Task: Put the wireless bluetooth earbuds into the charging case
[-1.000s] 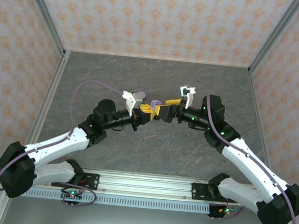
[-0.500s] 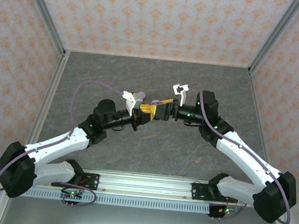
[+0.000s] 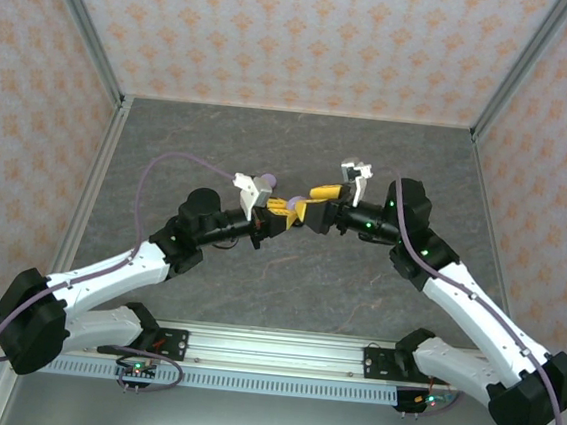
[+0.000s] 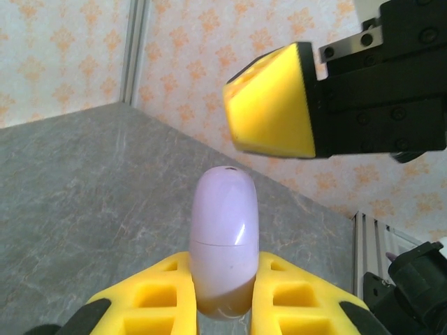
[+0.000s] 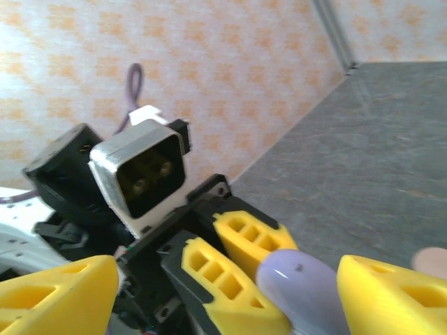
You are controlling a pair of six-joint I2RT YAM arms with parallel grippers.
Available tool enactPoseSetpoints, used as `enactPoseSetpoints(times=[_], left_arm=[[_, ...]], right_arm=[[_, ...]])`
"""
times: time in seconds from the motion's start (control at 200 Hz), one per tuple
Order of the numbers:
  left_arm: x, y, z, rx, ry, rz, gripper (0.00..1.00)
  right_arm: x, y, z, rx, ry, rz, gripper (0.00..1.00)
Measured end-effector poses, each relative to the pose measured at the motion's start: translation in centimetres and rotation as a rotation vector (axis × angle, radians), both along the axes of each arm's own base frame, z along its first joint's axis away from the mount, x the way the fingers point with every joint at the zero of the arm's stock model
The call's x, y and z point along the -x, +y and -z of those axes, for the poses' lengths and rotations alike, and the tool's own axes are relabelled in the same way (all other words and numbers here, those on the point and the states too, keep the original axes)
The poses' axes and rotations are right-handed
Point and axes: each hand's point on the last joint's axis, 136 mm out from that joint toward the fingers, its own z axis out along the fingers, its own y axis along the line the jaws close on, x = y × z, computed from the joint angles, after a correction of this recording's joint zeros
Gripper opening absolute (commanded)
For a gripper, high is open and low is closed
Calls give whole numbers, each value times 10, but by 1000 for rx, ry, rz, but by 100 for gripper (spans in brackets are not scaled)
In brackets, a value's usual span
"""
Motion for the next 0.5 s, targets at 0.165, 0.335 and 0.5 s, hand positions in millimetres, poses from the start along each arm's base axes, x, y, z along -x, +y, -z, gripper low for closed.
enactPoseSetpoints(times=[0.165, 0.335, 0.5], left_arm=[[-6, 10, 32, -93, 104, -69, 2], [-5, 22, 75, -185, 263, -137, 2], [1, 26, 138, -255, 473, -164, 2]], right_arm=[[-22, -23, 9, 109, 4, 194, 96], [-41, -54, 19, 170, -3, 407, 99], [-44, -71, 32, 176, 5, 504, 99]])
